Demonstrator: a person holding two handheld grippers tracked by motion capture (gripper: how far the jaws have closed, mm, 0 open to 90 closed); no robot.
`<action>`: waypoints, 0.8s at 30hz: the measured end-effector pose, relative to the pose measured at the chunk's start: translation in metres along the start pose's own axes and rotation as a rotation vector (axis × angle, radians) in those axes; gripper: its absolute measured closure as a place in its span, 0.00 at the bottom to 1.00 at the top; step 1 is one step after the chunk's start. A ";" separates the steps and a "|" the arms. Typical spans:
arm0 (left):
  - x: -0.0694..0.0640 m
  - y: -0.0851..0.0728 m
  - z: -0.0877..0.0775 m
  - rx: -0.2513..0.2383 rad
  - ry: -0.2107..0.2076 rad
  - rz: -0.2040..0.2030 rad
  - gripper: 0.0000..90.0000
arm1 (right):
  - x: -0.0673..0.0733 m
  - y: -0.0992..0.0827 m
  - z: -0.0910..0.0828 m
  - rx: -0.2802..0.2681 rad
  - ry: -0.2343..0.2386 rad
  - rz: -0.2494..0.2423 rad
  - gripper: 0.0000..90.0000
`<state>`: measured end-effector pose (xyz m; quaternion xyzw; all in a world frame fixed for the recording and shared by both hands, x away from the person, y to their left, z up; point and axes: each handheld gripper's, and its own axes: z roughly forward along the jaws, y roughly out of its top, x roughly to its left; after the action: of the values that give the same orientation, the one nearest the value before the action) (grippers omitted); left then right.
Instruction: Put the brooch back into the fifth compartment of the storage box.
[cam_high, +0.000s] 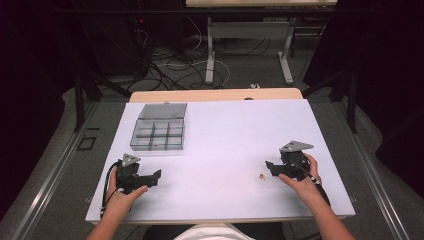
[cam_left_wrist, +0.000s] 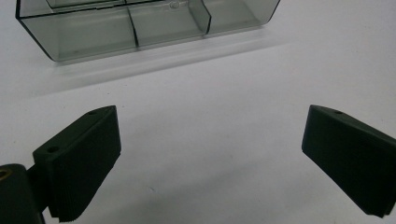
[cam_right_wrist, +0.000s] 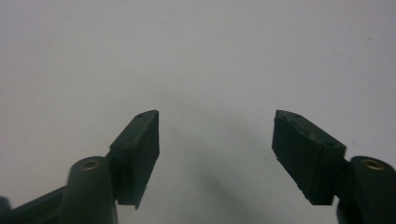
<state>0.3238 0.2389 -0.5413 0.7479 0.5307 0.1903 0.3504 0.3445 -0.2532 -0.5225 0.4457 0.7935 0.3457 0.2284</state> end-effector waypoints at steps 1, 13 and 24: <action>0.000 0.000 0.000 0.001 0.000 0.000 0.05 | 0.001 0.001 -0.001 0.007 0.023 -0.013 0.39; 0.001 0.000 0.000 0.004 0.006 -0.007 0.05 | 0.016 0.002 0.000 0.065 0.099 -0.041 0.55; 0.002 0.000 0.001 0.006 0.010 -0.009 0.05 | 0.019 -0.001 0.006 0.096 0.163 -0.055 0.63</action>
<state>0.3251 0.2409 -0.5426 0.7456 0.5364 0.1909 0.3463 0.3387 -0.2345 -0.5282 0.4046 0.8370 0.3361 0.1506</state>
